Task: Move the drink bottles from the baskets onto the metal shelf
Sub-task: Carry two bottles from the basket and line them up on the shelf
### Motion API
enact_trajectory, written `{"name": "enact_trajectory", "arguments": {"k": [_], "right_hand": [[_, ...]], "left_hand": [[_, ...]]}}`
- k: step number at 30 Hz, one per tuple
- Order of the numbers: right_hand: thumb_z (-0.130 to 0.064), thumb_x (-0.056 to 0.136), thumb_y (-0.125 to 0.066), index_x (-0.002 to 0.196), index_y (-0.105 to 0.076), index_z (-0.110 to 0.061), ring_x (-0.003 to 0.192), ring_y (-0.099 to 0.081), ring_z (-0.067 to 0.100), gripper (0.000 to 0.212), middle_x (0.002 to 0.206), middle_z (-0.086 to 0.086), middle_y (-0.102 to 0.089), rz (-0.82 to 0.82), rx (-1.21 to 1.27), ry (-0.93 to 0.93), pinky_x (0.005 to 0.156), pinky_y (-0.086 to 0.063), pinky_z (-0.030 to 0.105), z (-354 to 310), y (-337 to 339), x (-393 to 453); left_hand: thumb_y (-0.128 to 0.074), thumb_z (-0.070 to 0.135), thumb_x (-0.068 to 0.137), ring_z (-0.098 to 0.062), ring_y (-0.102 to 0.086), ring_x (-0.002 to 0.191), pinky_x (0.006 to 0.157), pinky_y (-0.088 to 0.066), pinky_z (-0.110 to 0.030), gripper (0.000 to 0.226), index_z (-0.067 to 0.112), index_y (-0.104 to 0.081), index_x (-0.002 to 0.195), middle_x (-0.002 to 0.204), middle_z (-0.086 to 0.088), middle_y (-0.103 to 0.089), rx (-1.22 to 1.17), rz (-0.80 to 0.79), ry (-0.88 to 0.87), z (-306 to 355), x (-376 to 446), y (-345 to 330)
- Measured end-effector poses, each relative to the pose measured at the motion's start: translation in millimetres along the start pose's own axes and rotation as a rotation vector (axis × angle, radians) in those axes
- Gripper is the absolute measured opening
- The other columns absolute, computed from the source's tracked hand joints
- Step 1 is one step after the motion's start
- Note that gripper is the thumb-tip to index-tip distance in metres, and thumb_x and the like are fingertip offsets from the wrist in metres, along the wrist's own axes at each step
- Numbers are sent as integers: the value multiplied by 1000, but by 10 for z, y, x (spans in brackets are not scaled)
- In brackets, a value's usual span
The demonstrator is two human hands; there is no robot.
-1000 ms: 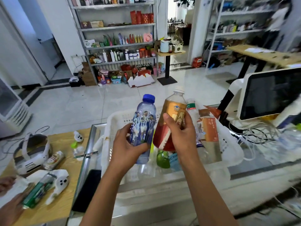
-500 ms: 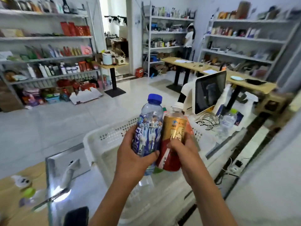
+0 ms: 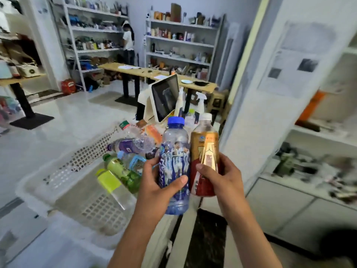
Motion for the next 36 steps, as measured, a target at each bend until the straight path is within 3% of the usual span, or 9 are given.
{"name": "enact_trajectory", "arguments": {"k": [4, 7, 11, 17, 23, 27, 31, 34, 36], "right_hand": [[-18, 69, -90, 117, -63, -22, 88, -72, 12, 55, 98, -3, -75, 187, -144, 105, 74, -60, 30, -72, 531, -295], [-10, 69, -89, 115, -61, -25, 81, -70, 4, 55, 94, -7, -73, 290, -226, 157, 66, -54, 17, -145, 963, -609], [-10, 69, -89, 114, -63, -23, 84, -72, 11, 53, 96, -2, -74, 463, -254, 160, 67, -57, 22, -179, 1664, -1197], [-9, 68, -89, 103, -64, -31, 81, -71, 6, 49, 93, -11, -74, 753, -324, 150, 69, -56, 22, -345, 2756, -2633], [-10, 66, -90, 109, -65, -27, 83, -71, 6, 53, 94, -9, -74, 1059, -363, 128, 72, -57, 22, -499, 3571, -4296], [-8, 66, -90, 110, -63, -27, 81, -68, -4, 56, 94, -10, -73, 1200, -402, 116, 69, -50, 10, -623, 3872, -5275], [-14, 66, -91, 112, -60, -30, 86, -67, -6, 58, 98, -14, -71, 1302, -456, 90, 72, -50, 9, -720, 4105, -6005], [-18, 66, -91, 117, -60, -26, 90, -65, -5, 61, 102, -13, -70, 1377, -496, 79, 74, -52, 12, -833, 4242, -6407], [-20, 67, -91, 119, -59, -25, 93, -65, -4, 61, 103, -11, -69, 1409, -512, 80, 75, -54, 14, -912, 4325, -6583]], "left_hand": [[-86, -3, 59, -1, -68, 91, 70, -51, -12, 68, 28, -48, 105, 108, 4, -65, 40, -83, -40, -128, -182, -492], [-93, 7, 53, 1, -66, 93, 74, -52, -18, 76, 37, -47, 106, 107, 15, -64, 86, -141, -50, -203, -414, -887], [-93, 11, 53, 7, -62, 93, 71, -49, -8, 79, 33, -45, 113, 109, 16, -60, 124, -293, -71, -234, -949, -1456], [-94, 17, 51, 9, -60, 98, 81, -54, -22, 89, 37, -43, 122, 111, 25, -58, 141, -639, -105, -150, -2242, -2353], [-95, 14, 50, 8, -60, 103, 90, -53, -26, 103, 33, -40, 136, 120, 17, -59, 115, -966, -182, 105, -3779, -3041], [-96, 16, 47, -1, -62, 105, 93, -52, -28, 100, 31, -44, 132, 121, 9, -62, 75, -1102, -202, 240, -4723, -3283], [-96, 28, 42, -3, -61, 107, 93, -53, -38, 102, 41, -43, 128, 120, 13, -60, 52, -1203, -211, 325, -5466, -3468], [-96, 23, 42, 0, -61, 103, 91, -54, -34, 99, 40, -44, 125, 115, 16, -60, 9, -1259, -224, 446, -5897, -3602], [-97, 23, 43, 7, -60, 99, 88, -54, -24, 98, 38, -45, 125, 110, 21, -59, -11, -1298, -242, 510, -6085, -3714]]}}
Point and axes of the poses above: each hand's wrist, its own x-axis towards the middle knuckle, its own y-axis out of the back of the hand, z = x × y, the point moved 2 cm from there along x, towards the middle knuckle
